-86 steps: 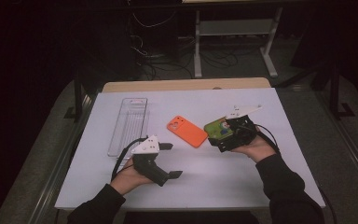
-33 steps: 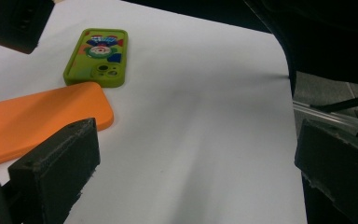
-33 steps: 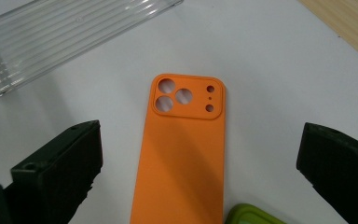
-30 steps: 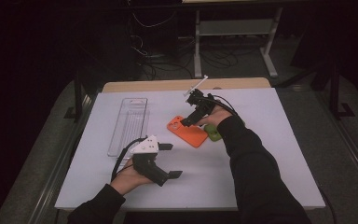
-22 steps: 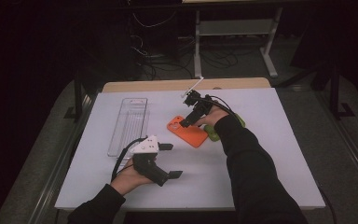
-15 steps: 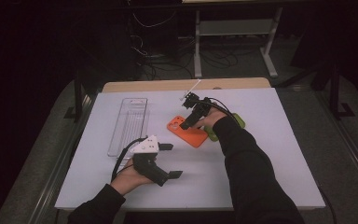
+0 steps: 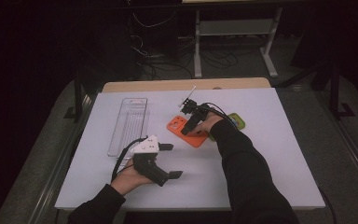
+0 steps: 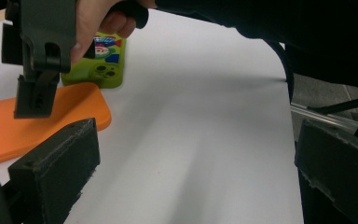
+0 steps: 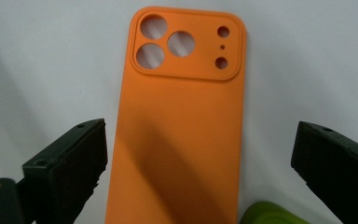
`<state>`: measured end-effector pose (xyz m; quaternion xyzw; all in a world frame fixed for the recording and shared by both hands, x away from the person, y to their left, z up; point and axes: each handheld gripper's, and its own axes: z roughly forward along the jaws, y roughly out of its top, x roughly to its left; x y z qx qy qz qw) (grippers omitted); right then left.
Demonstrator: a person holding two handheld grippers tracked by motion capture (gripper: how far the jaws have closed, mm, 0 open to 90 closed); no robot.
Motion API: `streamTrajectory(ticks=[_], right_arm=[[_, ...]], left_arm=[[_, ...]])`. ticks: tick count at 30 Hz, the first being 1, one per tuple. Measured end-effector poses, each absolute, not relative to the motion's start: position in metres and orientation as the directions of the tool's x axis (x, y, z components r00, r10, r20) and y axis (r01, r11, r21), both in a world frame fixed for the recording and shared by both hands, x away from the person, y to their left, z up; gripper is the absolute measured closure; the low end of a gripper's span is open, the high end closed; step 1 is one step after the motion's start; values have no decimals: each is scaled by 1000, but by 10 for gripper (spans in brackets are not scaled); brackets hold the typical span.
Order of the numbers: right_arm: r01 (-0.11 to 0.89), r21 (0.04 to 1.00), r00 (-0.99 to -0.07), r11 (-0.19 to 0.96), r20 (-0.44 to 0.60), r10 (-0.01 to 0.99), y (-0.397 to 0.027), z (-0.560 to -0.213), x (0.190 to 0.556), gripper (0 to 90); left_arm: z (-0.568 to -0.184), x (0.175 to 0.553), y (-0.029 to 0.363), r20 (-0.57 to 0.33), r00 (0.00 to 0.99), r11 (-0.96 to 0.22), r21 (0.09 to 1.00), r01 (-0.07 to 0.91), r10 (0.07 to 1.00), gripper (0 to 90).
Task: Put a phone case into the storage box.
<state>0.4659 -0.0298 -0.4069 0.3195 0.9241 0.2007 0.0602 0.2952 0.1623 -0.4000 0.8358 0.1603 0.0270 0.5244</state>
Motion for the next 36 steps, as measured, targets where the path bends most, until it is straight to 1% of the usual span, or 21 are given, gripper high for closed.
streamTrajectory(ticks=[4,11,25,28,36], right_arm=[[573,375,-791,729,18,612,-27,-414,465,35],[574,351,-798,740,37,601,-22,-420,462,55],[577,294,-804,762,38,594,-21,-430,461,98],[565,294,-810,771,20,586,-21,-430,460,108],[571,292,-805,767,16,593,-20,-430,458,131]], left_arm=[[-400,295,162,-124,947,-397,886,240,297,0],[-400,295,162,-122,948,-400,885,238,295,0],[-400,295,162,-123,948,-399,886,238,293,0],[-401,295,161,-130,947,-395,885,245,295,0],[-401,295,162,-129,947,-397,885,244,294,0]])
